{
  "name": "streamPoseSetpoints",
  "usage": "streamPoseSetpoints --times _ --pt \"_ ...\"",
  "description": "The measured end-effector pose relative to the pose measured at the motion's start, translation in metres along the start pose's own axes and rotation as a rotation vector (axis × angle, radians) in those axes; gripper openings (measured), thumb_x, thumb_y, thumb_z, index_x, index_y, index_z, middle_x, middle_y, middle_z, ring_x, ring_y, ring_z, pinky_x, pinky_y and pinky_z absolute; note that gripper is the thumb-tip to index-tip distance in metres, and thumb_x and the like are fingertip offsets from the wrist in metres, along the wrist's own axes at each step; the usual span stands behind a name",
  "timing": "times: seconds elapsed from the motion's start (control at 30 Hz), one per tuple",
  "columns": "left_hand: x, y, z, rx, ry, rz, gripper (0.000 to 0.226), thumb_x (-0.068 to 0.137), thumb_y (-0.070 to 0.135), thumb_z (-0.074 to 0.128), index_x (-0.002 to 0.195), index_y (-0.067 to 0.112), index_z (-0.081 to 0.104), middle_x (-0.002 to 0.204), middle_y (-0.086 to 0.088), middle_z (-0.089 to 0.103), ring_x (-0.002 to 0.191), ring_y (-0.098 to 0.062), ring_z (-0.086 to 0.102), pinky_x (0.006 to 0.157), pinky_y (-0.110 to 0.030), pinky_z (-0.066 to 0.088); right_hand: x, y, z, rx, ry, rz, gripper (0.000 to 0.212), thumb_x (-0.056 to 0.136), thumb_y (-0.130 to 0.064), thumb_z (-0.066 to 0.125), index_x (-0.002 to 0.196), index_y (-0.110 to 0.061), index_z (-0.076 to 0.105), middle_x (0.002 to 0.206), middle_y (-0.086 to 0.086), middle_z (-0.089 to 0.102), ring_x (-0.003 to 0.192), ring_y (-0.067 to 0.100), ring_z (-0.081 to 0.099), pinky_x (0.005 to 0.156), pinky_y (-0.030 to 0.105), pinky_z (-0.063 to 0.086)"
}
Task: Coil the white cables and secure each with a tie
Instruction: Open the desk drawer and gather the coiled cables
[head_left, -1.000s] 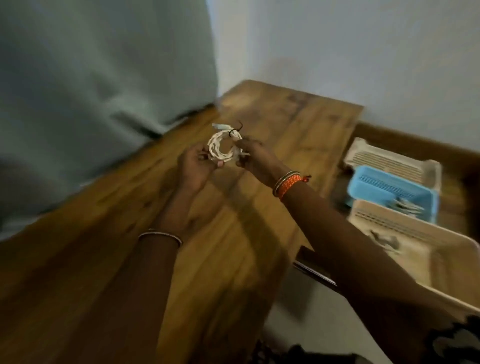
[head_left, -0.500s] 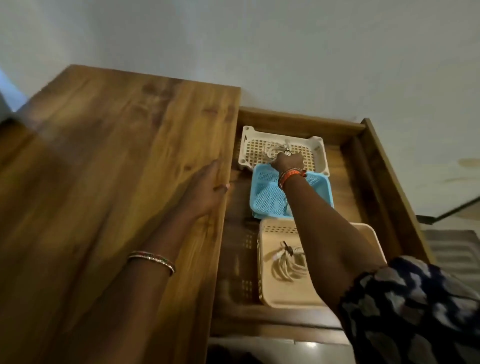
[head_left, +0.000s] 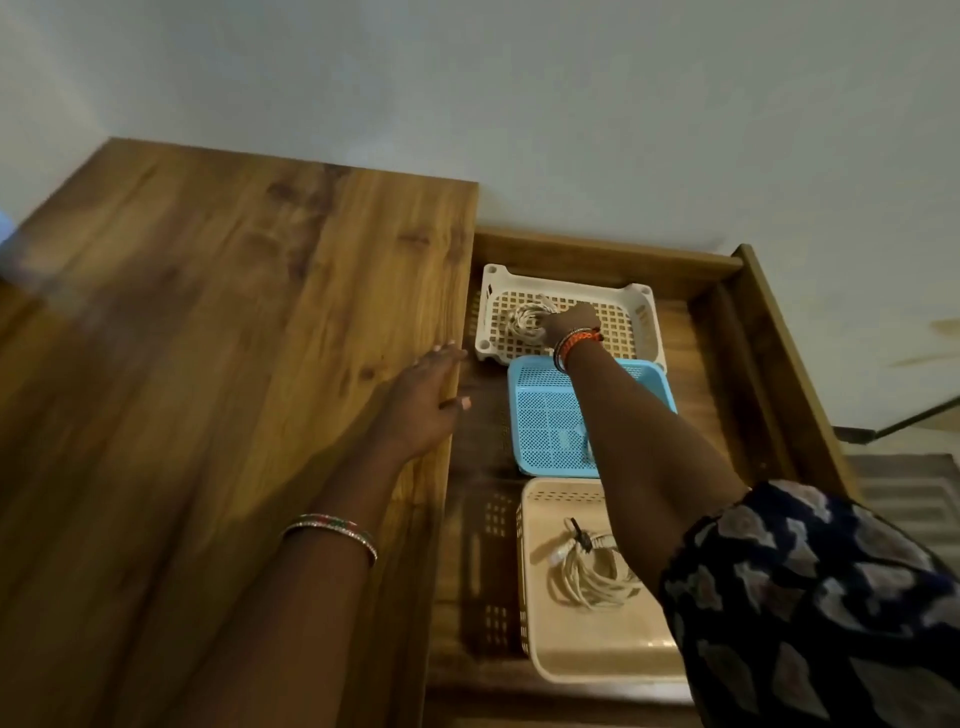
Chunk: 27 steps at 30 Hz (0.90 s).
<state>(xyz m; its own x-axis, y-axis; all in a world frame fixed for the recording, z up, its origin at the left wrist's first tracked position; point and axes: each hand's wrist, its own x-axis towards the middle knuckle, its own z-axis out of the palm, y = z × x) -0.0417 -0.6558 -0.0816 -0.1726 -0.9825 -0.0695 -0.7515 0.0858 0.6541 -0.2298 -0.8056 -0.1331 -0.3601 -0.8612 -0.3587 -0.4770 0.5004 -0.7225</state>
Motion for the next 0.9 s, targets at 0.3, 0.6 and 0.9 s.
streamPoseSetpoints --times 0.3,0.6,0.9 --pt "-0.006 0.024 -0.012 0.046 -0.12 -0.126 0.063 0.093 0.032 0.053 0.147 0.014 0.026 0.154 -0.01 0.025 0.141 -0.025 0.027 0.111 -0.031 0.025 -0.059 0.059 -0.111 -0.24 0.474 -0.194 0.038 0.075 -0.013 0.052 0.111 -0.003 0.059 0.112 0.019 0.062 0.108 0.037 0.057 0.092 0.04 0.044" --pt "-0.025 0.026 0.002 0.044 -0.154 -0.113 0.057 0.093 0.035 0.053 0.145 0.024 0.031 0.15 -0.013 0.034 0.135 -0.032 0.036 0.108 -0.04 0.032 -0.102 0.2 -0.18 -0.765 0.543 0.335 0.049 0.09 -0.011 0.052 0.133 0.007 0.036 0.129 0.021 0.049 0.116 0.037 0.05 0.095 0.044 0.041" --pt "-0.042 0.038 0.01 -0.222 -0.164 -0.185 0.077 0.08 0.049 0.053 0.147 0.031 0.023 0.156 0.002 0.022 0.142 -0.021 0.024 0.115 -0.044 0.021 -0.125 0.173 -0.183 -0.903 0.406 0.294 0.035 0.08 -0.001 0.067 0.114 0.001 0.06 0.109 0.017 0.063 0.097 0.035 0.065 0.077 0.048 0.056"
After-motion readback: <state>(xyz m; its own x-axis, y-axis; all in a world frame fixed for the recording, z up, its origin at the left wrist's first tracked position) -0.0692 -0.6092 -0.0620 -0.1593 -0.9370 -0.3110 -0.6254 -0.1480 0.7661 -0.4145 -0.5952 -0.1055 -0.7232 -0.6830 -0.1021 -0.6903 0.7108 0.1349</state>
